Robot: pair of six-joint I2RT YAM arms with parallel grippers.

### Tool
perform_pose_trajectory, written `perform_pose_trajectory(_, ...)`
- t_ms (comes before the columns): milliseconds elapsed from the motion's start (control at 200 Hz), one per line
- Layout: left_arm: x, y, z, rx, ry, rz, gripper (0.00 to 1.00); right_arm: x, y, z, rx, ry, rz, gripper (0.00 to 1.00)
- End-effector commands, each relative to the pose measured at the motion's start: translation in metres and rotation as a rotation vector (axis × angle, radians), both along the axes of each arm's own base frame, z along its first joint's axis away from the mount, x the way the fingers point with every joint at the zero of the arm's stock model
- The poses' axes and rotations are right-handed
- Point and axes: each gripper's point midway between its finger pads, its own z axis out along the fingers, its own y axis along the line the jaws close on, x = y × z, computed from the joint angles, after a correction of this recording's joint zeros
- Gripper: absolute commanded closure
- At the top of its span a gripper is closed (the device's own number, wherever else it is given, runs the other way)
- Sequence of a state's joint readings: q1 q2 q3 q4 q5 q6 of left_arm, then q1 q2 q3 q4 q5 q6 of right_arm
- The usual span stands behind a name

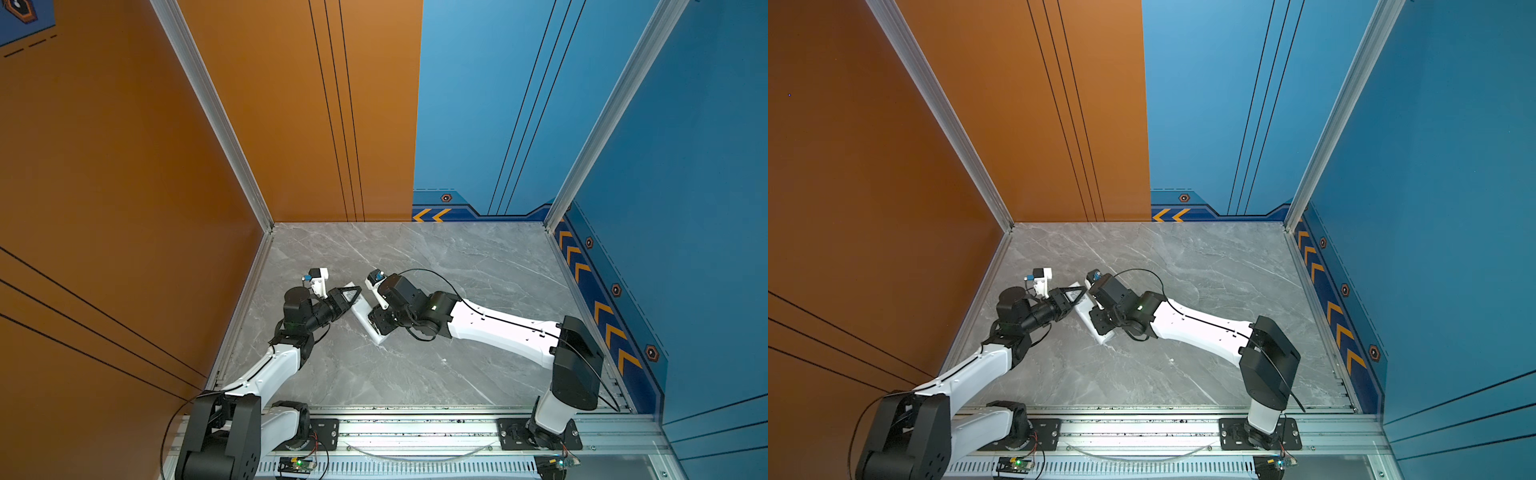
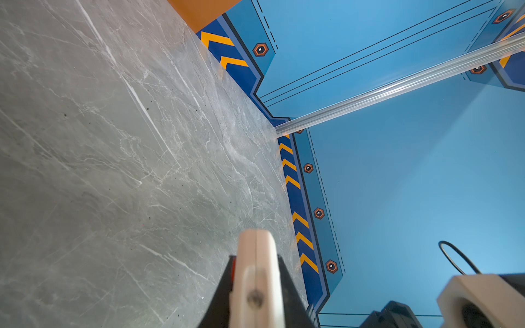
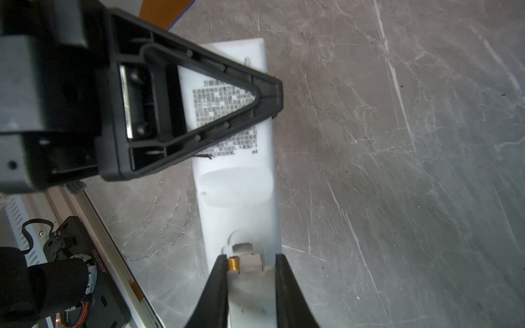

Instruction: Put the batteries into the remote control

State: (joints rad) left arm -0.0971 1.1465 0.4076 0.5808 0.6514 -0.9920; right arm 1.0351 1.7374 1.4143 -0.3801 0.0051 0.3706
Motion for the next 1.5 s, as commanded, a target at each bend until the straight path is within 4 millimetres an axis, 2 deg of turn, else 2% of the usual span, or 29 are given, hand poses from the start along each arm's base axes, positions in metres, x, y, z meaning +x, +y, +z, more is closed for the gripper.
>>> perform_pose_trajectory(0, -0.001, 0.002, 0.01, -0.013, -0.039, -0.001, 1.0, -0.001, 0.005, -0.003, 0.008, 0.007, -0.007, 0.9)
perform_pose_trajectory(791, 0.0, 0.002, 0.014, -0.022, -0.047, 0.001, 1.0, -0.005, 0.01, -0.012, -0.006, 0.01, 0.002, 0.91)
perform_pose_trajectory(1061, 0.0, 0.001, 0.015, -0.024, -0.049, 0.0, 1.0, -0.007, 0.01, -0.02, -0.024, 0.018, 0.007, 0.91)
perform_pose_trajectory(1497, 0.0, 0.002, 0.013, -0.025, -0.043, 0.003, 1.0, -0.008, 0.011, -0.02, -0.015, 0.01, 0.013, 0.91)
